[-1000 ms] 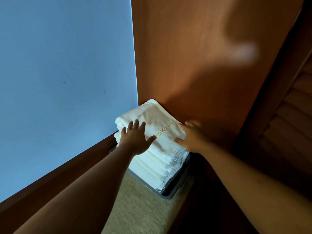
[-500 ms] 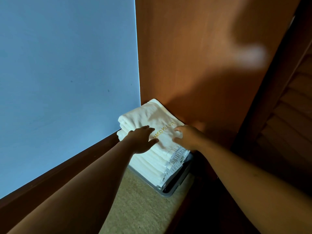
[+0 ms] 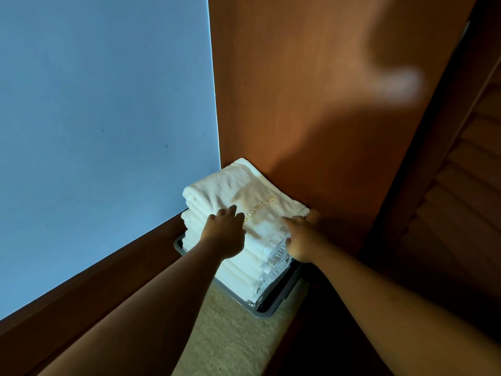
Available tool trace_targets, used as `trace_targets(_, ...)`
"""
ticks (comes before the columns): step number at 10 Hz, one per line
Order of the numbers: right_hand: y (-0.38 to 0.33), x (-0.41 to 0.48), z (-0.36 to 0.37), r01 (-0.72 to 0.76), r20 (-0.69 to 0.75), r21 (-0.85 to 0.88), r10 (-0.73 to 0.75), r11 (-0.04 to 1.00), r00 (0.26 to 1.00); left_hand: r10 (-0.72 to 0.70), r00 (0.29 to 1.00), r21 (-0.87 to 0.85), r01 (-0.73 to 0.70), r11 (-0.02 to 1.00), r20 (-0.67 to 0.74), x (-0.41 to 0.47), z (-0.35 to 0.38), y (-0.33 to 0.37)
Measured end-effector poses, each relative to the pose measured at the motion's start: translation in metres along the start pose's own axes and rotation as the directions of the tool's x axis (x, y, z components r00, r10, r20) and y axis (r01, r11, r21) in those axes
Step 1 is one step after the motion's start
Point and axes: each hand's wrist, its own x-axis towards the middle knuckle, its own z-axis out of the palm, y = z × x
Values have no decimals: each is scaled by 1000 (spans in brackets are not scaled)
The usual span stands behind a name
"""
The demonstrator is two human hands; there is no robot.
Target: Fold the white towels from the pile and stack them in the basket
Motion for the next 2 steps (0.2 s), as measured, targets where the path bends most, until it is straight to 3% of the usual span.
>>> trace_targets(1, -1, 7, 6, 106, 50, 60, -110, 993, 993, 27, 988, -42, -21, 999, 152, 12, 7, -6)
trace_targets(2, -4, 11, 10, -102, 80, -13, 103, 995, 991, -188, 976, -66, 196, 978, 111, 17, 19, -26)
